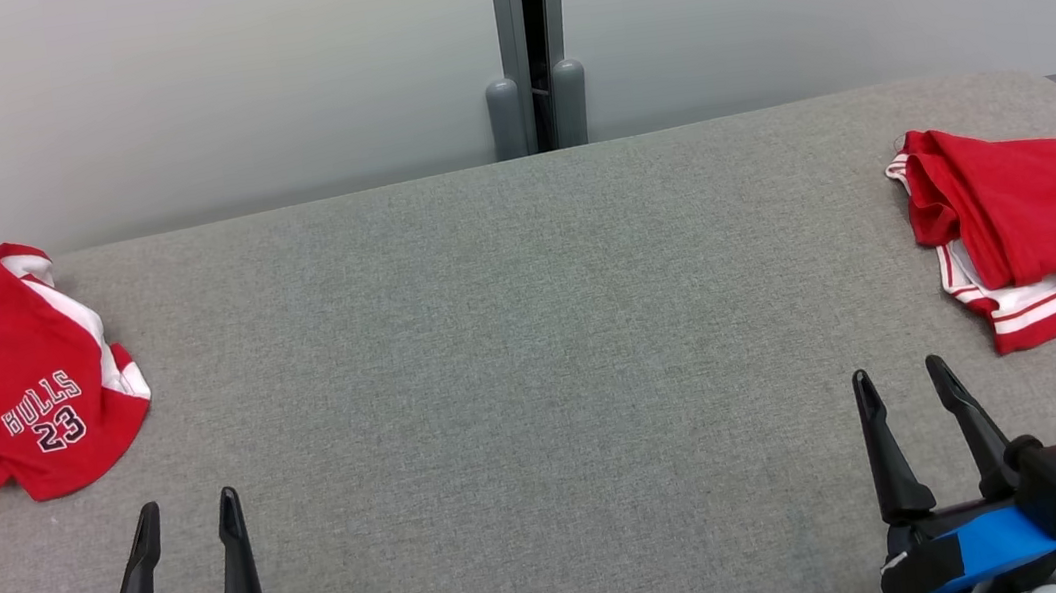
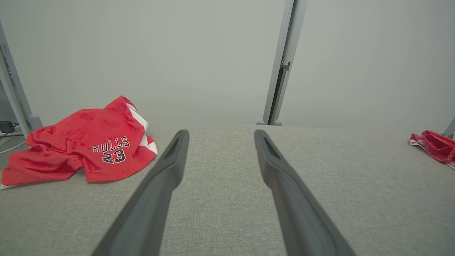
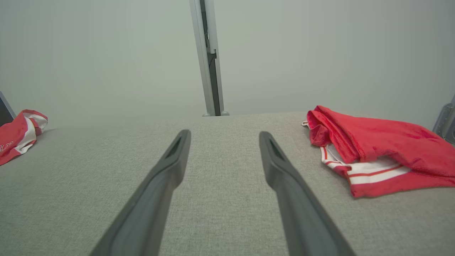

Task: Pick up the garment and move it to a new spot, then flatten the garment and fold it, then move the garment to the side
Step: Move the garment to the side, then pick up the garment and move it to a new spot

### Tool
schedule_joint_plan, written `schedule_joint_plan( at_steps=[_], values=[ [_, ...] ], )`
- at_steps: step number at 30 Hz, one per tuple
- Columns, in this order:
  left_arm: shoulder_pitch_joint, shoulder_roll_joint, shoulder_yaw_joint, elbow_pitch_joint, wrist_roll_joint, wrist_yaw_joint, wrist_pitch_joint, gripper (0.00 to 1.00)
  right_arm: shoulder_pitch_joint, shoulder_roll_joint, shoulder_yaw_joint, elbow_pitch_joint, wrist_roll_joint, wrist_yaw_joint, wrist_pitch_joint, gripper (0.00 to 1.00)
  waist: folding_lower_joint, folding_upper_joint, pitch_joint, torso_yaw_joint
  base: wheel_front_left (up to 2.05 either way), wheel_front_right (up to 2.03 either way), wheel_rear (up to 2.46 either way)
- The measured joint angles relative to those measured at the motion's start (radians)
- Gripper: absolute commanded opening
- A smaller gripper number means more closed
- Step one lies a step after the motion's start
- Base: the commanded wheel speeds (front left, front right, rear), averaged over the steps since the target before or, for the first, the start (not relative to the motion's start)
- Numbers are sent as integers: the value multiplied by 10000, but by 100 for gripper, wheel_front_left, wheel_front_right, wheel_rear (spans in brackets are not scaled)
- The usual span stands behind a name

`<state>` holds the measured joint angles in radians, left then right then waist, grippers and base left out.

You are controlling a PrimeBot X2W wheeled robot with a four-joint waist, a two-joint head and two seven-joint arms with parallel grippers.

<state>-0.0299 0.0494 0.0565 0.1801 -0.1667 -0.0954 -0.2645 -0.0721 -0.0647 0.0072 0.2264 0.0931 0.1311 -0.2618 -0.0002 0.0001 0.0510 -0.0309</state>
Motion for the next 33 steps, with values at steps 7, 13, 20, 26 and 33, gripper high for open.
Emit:
schedule_joint_plan(
  at_steps=[7,13,20,26,33],
  values=[
    [28,0,-4,65,6,2,0,100,136,63,-81,-42,-10,0,0,100,1,0,0,70,0,0,0],
    [-9,-4,38,58,2,59,0,100,140,88,25,-35,-59,0,0,100,2,0,58,287,0,0,0],
    [-273,-2,240,52,17,92,0,100,95,113,188,-40,-138,0,-13,100,2,0,191,954,0,0,0],
    [-293,-2,481,33,8,144,0,100,21,119,291,52,-217,0,-13,100,2,0,284,1812,0,0,0],
    [-267,-2,734,-59,-88,245,0,100,-167,127,508,132,-299,0,-15,100,2,0,414,2860,0,0,0]
  ],
)
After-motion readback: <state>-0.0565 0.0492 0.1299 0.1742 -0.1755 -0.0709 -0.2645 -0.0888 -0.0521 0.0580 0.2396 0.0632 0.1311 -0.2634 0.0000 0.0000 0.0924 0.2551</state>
